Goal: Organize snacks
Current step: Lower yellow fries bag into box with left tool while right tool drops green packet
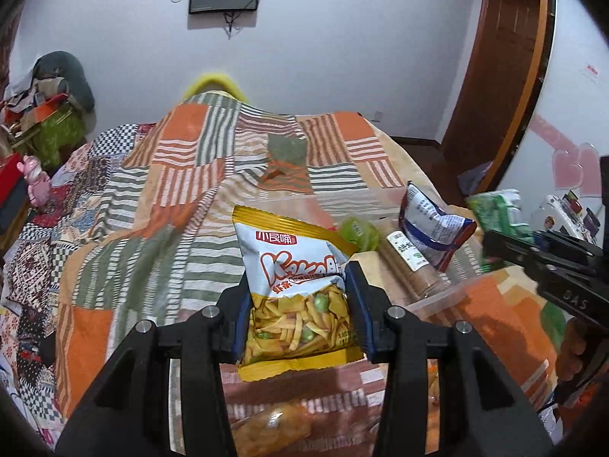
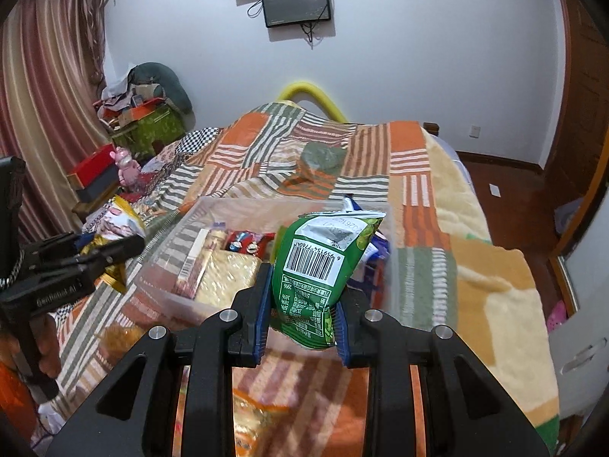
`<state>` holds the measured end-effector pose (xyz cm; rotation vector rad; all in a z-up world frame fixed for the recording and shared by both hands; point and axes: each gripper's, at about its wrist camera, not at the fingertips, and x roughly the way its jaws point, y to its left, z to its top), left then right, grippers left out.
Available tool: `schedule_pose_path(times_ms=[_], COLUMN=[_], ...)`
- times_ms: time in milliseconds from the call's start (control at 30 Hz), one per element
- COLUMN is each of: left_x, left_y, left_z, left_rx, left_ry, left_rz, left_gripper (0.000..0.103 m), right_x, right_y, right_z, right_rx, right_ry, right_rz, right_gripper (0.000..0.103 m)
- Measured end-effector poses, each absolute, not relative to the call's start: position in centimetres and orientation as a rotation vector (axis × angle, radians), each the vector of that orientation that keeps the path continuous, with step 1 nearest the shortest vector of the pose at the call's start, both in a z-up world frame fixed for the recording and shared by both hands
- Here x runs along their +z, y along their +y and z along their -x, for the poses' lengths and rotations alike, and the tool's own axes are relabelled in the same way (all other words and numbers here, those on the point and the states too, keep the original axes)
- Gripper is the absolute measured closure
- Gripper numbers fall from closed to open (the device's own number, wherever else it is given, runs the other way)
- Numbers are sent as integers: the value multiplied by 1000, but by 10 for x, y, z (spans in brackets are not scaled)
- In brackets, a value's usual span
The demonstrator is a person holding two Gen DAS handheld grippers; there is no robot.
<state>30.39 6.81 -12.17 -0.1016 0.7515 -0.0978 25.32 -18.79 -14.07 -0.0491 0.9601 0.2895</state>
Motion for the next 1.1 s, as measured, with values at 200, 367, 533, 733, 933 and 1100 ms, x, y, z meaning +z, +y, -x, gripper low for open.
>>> schedule_pose_path(times_ms=[200, 367, 533, 733, 933, 1100], left_x=[-134, -146, -156, -159, -153, -135], left_y=[53, 49, 47, 49, 51, 51], left_z=[-317, -327, -334, -336, -327, -309], left_rx=[-133, -147, -141, -137, -147, -155], left_ry=[780, 806, 835, 845, 844, 817], left_rz=[99, 102, 104, 117, 124, 108], left_gripper=[59, 59, 58, 58, 56, 54], right_x=[-158, -175, -187, -193, -187, -169], right_y=[-175, -167, -162, -161, -161, -168], right_z=[-265, -271, -276, -277, -272, -261], right_rx=[315, 332, 339, 342, 337, 334], right_ry=[1002, 1050, 1093, 1123, 1110, 1085], right_rz=[42, 59, 75, 101, 139, 125], right_gripper=[77, 77, 77, 75, 66, 60])
